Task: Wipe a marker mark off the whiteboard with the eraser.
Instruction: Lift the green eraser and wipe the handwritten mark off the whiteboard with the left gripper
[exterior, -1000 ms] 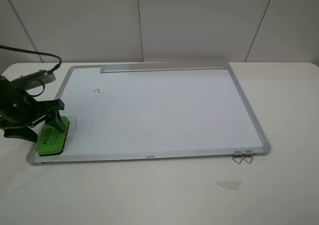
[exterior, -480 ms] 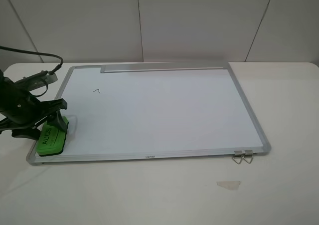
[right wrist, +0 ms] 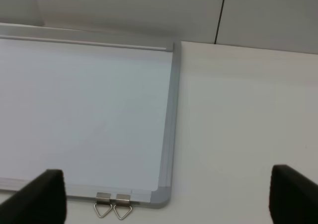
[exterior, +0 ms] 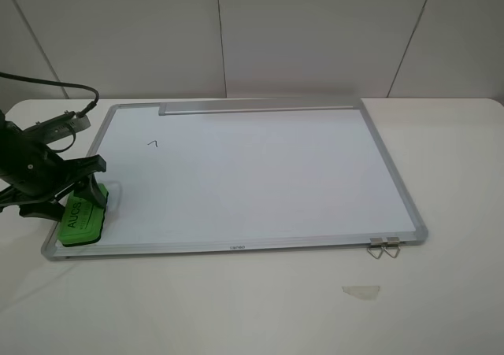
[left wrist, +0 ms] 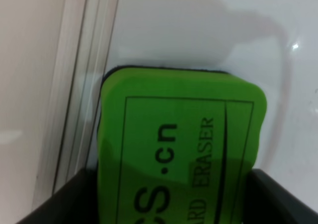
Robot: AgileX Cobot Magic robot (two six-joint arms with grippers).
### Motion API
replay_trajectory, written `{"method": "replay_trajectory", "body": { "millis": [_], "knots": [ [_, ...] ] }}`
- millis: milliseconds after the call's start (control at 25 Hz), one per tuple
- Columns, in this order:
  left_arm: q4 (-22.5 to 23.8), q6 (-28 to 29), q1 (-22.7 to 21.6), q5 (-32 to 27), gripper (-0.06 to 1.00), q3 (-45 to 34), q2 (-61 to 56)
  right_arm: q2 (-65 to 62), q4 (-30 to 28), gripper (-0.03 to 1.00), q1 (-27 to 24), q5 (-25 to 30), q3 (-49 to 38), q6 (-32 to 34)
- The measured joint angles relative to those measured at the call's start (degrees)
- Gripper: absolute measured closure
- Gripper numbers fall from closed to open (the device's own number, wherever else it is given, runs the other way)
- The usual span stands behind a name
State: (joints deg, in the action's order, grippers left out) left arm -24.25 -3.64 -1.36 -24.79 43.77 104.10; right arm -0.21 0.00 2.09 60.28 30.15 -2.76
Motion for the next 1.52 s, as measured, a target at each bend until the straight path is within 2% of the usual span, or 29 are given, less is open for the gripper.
{"method": "replay_trajectory", "body": {
  "millis": [120, 440, 640, 840, 880, 1040, 1200, 1240, 1280, 1520],
  "knots": [
    [-0.02, 0.0, 0.0, -1.23, 0.34, 0.06, -0.65, 0.0, 0.0, 0.15, 0.0, 0.0, 0.0, 0.0],
    [-0.07, 0.0, 0.0, -10.38, 0.34, 5.09, -10.73, 0.0, 0.0, 0.15, 0.0, 0.0, 0.0, 0.0],
    [0.34, -0.14, 0.0, -19.06, 0.34, 15.38, -12.13, 0.0, 0.0, 0.15, 0.0, 0.0, 0.0, 0.0],
    [1.87, -0.58, 0.0, -21.0, 0.34, 22.99, -12.13, 0.0, 0.0, 0.15, 0.0, 0.0, 0.0, 0.0],
    [2.67, -0.99, 0.0, -22.49, 0.34, 27.41, -11.53, 0.0, 0.0, 0.15, 0.0, 0.0, 0.0, 0.0],
    [4.26, -1.22, 0.36, -28.36, 0.34, 36.72, -6.66, 0.0, 0.0, 0.15, 0.0, 0.0, 0.0, 0.0],
    [8.59, -1.22, 3.35, -31.04, 0.34, 42.71, -1.52, 0.0, 0.0, 0.15, 0.0, 0.0, 0.0, 0.0],
    [10.8, -1.22, 4.67, -31.69, 0.34, 44.62, 0.41, 0.0, 0.0, 0.15, 0.0, 0.0, 0.0, 0.0],
    [15.02, -1.13, 8.23, -32.71, 0.34, 48.02, 4.16, 0.0, 0.0, 0.15, 0.0, 0.0, 0.0, 0.0],
    [24.81, 3.64, 16.43, -36.19, 0.34, 58.4, 17.94, 0.0, 0.0, 0.15, 0.0, 0.0, 0.0, 0.0]
  ]
}}
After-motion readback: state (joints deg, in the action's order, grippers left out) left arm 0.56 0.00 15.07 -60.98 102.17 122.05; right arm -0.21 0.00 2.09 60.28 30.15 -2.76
